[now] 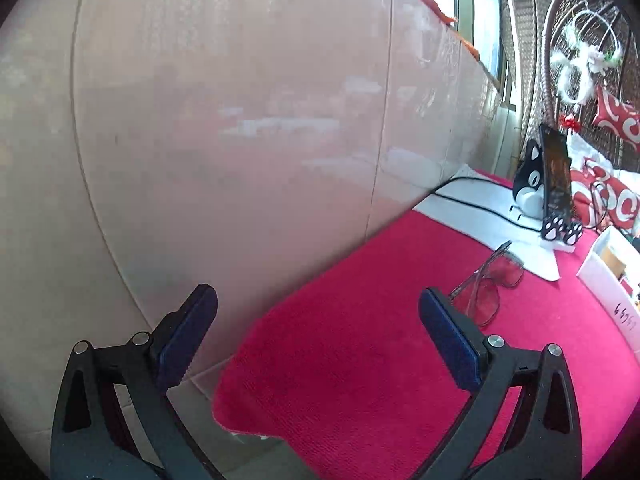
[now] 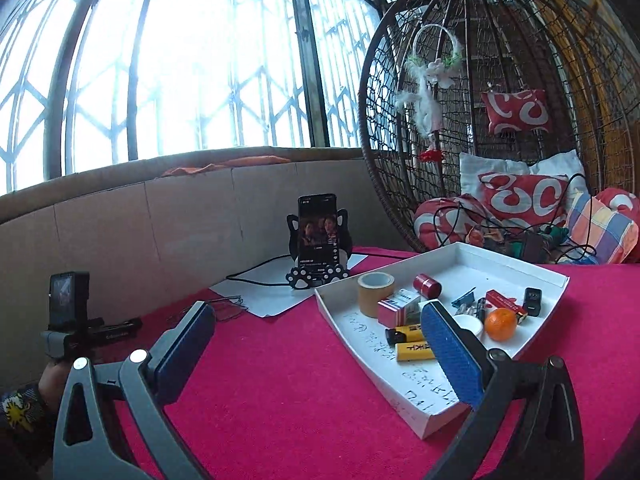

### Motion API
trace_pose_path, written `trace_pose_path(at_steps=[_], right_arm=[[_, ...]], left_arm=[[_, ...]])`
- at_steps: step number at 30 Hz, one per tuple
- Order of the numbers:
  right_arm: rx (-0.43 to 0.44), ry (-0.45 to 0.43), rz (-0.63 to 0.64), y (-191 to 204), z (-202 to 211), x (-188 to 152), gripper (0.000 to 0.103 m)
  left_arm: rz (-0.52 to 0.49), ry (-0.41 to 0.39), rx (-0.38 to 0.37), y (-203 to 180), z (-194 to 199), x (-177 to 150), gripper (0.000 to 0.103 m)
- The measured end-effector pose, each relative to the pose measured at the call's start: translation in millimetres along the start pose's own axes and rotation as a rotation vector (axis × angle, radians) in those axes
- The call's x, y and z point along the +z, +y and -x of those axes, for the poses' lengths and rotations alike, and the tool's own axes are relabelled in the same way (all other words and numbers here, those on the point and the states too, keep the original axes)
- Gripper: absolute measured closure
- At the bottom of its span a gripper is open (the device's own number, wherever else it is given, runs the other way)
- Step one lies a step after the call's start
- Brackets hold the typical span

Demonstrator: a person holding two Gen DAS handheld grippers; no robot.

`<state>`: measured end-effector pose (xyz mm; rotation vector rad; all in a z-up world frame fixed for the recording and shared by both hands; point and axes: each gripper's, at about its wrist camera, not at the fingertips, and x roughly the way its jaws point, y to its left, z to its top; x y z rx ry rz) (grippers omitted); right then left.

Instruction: Organize rigid objects

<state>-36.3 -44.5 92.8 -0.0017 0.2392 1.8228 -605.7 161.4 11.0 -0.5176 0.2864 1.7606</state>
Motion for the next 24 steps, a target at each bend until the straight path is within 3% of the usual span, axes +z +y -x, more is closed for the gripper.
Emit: trace_pose_path(at_steps=[4,6,9,13,15,20,24], right_arm=[[-0.322,-0.088,-0.054,-107.5,38.5,18.9,0.000],[-0.484,-0.086,-0.058,-161.4,57.0,20.6,0.000],[-0.636,-0.040,-0.147,-226.8,89.7,12.9,0.000],[-0.732,0.086,-0.216,-257.2,123.6,-13.7,0.000],[-0.710,0.105,-0.285,-260.0,145.9,-20.4,0.000],[-0.766,0.028,-0.319,-252.6,192.7,-20.2,0.000],[-0.737,-0.124,-0.294,-239.7,207.1,17.7,0.000]], left_arm=[[0.018,-0.057,-0.103,-23.7,24.8,24.3,0.001],[-0.004,-0.085,-0.170,-46.9,35.4,35.6,0.001],[-0.039,-0.108,-0.277,-83.9,49.2,46.2,0.001],[-0.059,-0.080,-0.425,-129.5,59.9,53.5,0.001],[-0.090,-0.069,-0.488,-155.6,66.9,56.6,0.001],[-0.251,-0.074,-0.618,-238.1,101.6,66.3,0.001],[-0.393,-0.149,-0.645,-313.8,148.8,74.3,0.001]])
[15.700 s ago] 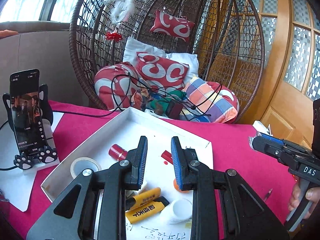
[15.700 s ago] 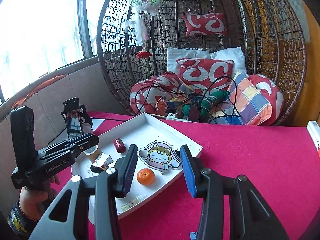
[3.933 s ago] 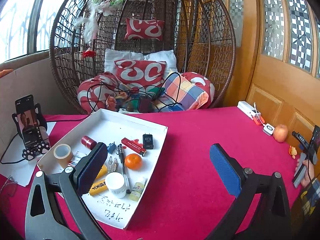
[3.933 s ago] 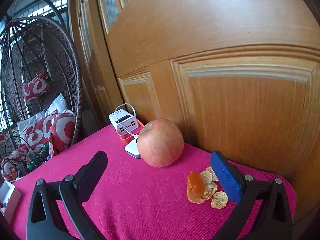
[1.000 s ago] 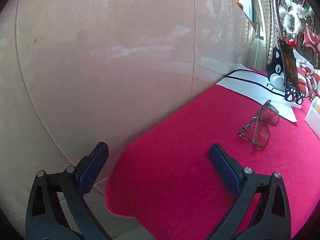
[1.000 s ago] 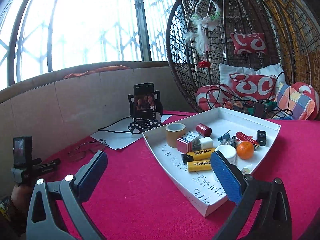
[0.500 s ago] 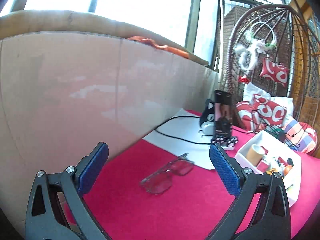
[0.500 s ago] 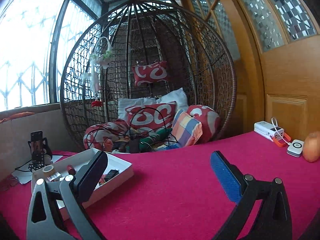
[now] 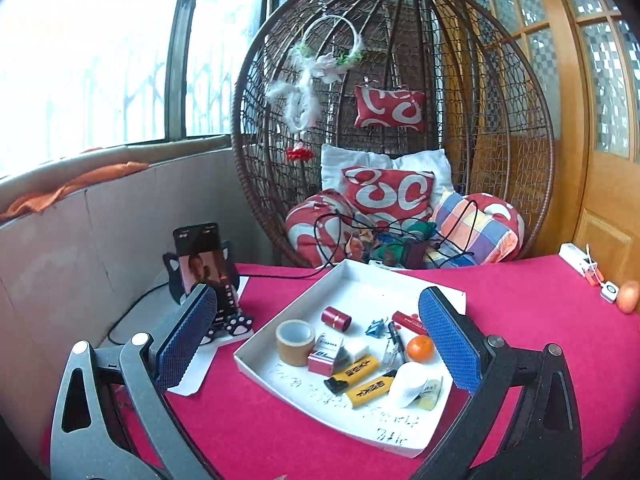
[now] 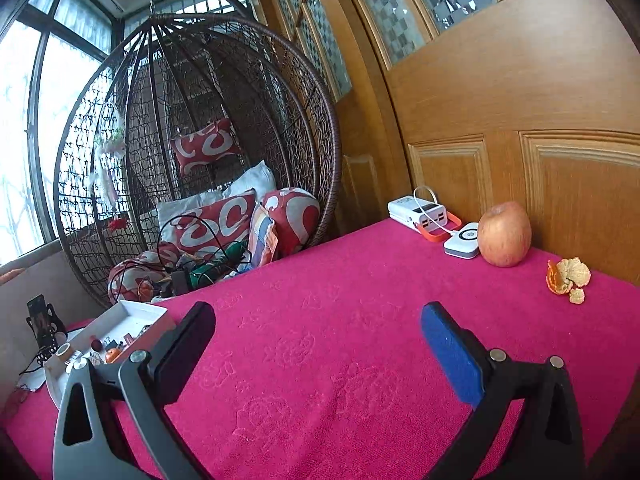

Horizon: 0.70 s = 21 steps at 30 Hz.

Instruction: Organize rigid objects

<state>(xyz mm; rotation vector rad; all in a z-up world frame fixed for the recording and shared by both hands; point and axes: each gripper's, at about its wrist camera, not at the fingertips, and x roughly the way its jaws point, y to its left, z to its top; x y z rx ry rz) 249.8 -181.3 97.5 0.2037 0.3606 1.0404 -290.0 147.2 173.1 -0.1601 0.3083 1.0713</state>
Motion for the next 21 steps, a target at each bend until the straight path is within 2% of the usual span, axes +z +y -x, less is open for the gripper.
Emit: trace_pose_path(at_steps=[2,4,6,8,10,14,21], right_arm=[[0.062,-0.078,-0.007,17.9,9.1,21.8,0.000],[0.124,-0.144,0.015,42.3,16.8,42.6,0.000],[0.169,-0.190,0.048,69.5,23.7,59.8,0.000],[0.223,-0.210,0.067,92.0,28.4,70.4,0.000],[0.288,-0.201,0.070,107.8,30.8,72.6,0.000],[0.352,-0.145,0.006,116.5,26.5,54.0,0.000],[0.270,-0.020,-0.054,106.1,9.0,25.5,0.000]], left_arm=[[-0.046,-0.015,-0.002,-32.3,-3.3,19.8,0.001],[-0.047,-0.013,-0.003,-56.1,-6.6,39.1,0.001],[-0.039,-0.017,0.008,-74.3,-6.7,55.3,0.001],[-0.049,-0.027,-0.022,-89.5,-4.0,63.8,0.001],[-0.043,-0.011,-0.041,-100.1,-3.3,64.3,0.001],[-0.047,0.092,0.060,-111.6,-17.7,48.6,0.001],[-0.015,0.229,0.036,-105.0,-42.3,13.3,0.001]])
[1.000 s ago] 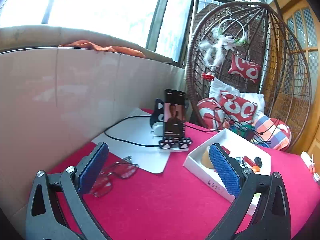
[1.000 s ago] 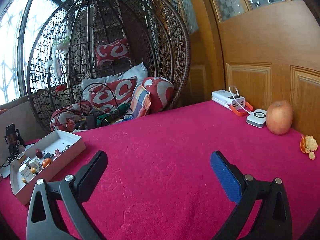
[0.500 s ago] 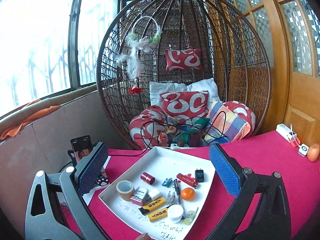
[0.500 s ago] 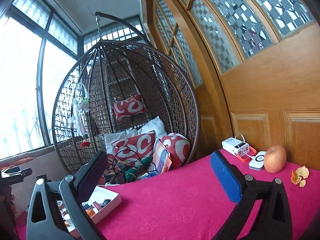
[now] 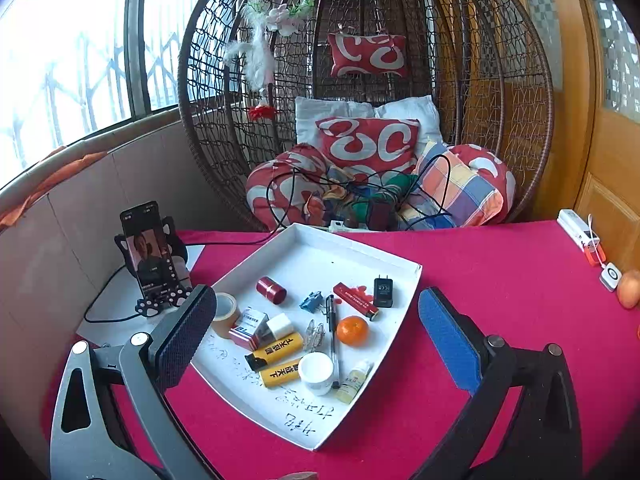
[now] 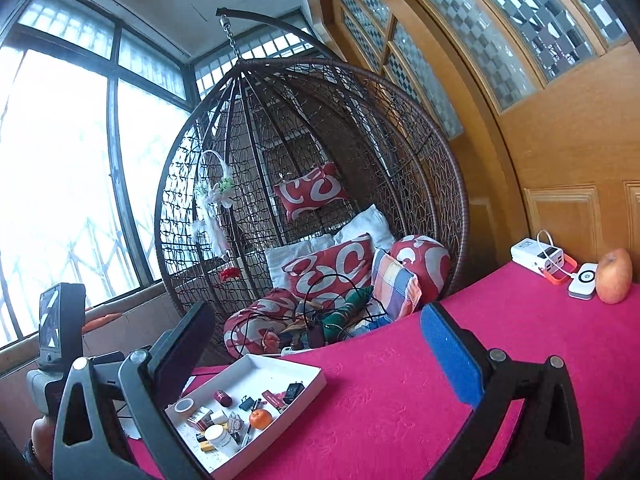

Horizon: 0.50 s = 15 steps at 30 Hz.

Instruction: Organize rigid objects

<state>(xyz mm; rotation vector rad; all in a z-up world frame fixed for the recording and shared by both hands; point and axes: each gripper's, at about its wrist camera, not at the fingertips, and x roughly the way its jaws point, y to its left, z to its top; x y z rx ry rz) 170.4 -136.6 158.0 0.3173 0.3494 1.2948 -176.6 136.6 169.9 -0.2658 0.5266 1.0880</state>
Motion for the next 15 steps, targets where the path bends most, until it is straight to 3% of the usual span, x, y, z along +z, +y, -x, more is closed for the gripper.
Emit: trace_pose_path(at_steps=[9,15], right_arm=[[-0.057,-0.031,-0.038,-14.5,7.1,5.5,0.000],[-0.049,0.002,-0.019,-8.4,0.3,0.6,0.000]], left_arm=[[0.025,0.023,-0.026,4.2,-8.8,-5.4,0.001],[0.027,0.044,-0.039,5.9,-13.0,-9.1,0.001]])
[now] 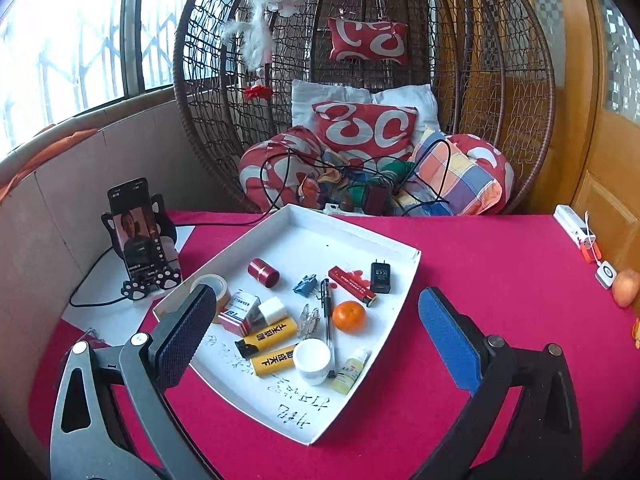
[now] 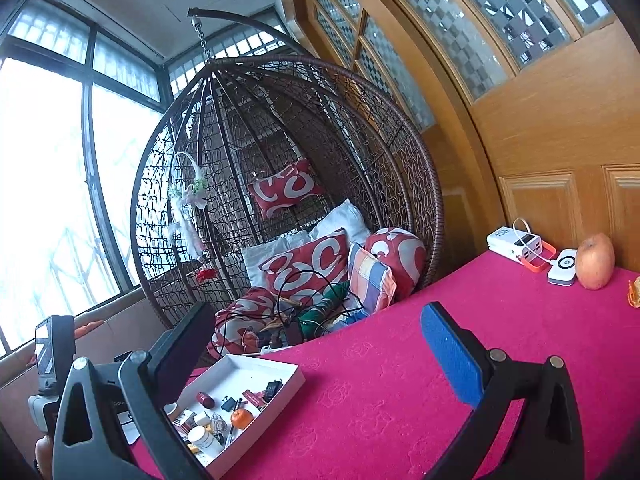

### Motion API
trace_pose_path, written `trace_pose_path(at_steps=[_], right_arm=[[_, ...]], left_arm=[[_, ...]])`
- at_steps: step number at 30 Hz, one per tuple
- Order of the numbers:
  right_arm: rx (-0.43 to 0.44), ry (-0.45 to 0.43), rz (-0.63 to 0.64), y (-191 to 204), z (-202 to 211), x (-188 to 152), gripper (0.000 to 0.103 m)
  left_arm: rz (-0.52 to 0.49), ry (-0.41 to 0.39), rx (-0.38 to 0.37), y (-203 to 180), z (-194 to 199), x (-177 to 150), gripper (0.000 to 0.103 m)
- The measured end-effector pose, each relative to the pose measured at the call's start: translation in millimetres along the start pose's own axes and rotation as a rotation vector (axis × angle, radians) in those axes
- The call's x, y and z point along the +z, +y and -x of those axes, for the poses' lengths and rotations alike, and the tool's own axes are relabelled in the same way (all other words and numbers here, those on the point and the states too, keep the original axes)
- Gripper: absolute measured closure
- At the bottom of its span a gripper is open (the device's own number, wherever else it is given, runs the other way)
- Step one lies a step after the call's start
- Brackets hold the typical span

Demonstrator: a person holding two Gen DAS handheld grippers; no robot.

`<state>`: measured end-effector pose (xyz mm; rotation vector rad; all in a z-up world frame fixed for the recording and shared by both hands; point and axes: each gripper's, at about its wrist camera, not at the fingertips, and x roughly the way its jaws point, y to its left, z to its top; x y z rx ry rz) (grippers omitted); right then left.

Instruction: Organize rigid objects

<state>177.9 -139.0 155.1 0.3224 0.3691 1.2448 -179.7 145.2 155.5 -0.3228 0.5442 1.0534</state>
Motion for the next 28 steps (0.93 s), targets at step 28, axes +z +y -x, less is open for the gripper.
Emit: trace_pose_path(at_steps=[28], right_arm=[[0.014,0.073,0.018,1.7,-11.5,-9.8,0.000]], left_arm=[[0.037,0.023,-0.033,11.5,-4.0,-5.9,0.001]])
